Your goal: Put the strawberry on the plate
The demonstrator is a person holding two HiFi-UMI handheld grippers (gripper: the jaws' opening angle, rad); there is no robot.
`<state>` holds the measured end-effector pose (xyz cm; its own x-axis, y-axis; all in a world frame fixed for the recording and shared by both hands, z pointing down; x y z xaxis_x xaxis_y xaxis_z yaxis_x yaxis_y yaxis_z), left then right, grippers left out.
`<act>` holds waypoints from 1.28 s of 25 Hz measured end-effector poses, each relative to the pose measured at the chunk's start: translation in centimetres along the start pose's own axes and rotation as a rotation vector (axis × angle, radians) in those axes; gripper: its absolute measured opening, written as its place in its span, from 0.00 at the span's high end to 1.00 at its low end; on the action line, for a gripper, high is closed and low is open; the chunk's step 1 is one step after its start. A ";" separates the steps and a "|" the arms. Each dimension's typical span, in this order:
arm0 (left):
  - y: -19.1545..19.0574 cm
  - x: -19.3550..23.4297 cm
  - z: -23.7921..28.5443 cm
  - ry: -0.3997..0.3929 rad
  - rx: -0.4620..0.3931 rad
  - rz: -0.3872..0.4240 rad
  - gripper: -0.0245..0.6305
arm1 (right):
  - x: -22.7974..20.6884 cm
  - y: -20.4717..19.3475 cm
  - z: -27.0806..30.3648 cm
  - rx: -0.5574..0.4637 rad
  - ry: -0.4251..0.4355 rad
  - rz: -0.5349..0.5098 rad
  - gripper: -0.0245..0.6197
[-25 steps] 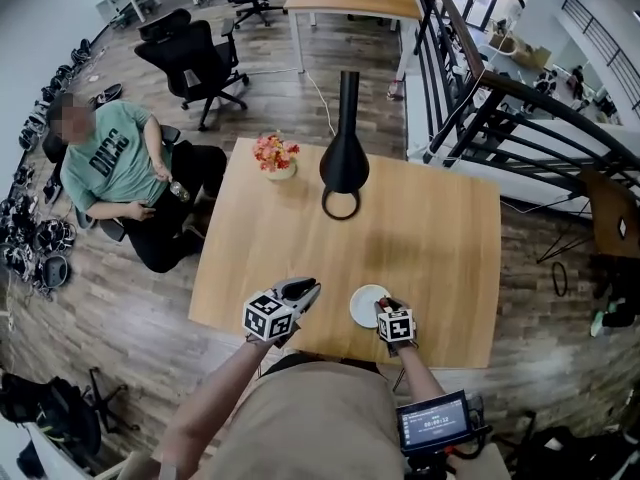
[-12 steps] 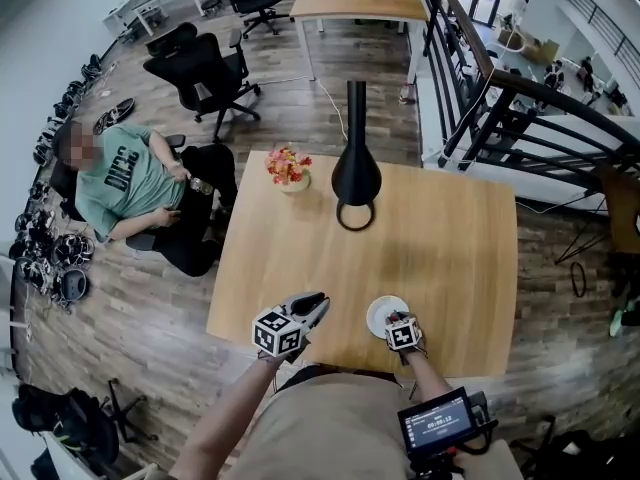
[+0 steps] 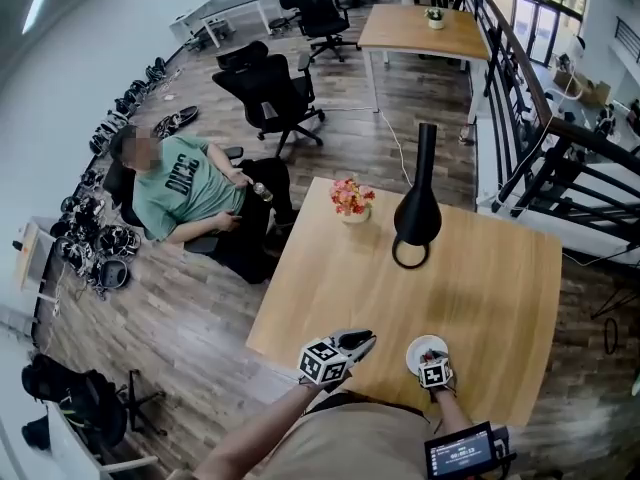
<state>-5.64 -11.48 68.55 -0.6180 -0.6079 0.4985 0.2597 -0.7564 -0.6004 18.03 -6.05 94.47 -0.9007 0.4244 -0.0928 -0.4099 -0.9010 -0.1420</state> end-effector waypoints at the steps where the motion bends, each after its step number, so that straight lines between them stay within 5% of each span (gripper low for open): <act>1: 0.0 0.0 -0.2 0.003 -0.002 -0.001 0.89 | 0.2 0.2 0.1 0.002 0.001 -0.004 0.73; 10: -0.2 0.2 -0.8 0.013 -0.002 -0.004 0.89 | 0.6 0.3 0.7 0.019 0.018 -0.007 0.72; 15: -0.4 0.1 -1.1 0.014 -0.004 -0.003 0.89 | 0.4 1.5 -1.4 -0.091 0.031 0.021 0.56; 24: -0.3 0.4 -1.6 0.008 -0.042 -0.013 0.89 | -2.6 5.4 -10.0 -0.422 -0.020 0.185 0.56; 32: 2.3 -0.3 -4.8 -0.023 -0.162 -0.042 0.89 | -1.9 9.8 -23.4 -0.737 -0.047 0.201 0.56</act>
<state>-8.43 -11.88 64.03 -0.6078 -0.5832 0.5389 0.1097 -0.7339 -0.6704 19.09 -13.53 70.19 -0.9597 0.2397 -0.1470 -0.0502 -0.6606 -0.7491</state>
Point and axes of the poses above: the fingertips, and each gripper's own axes: z forward along the fingers, x to its left, y out of its top, the point moved 5 cm from there along -z, backward along the fingers, and after that the axes turned 14 degrees about x, right-handed, at the moved point
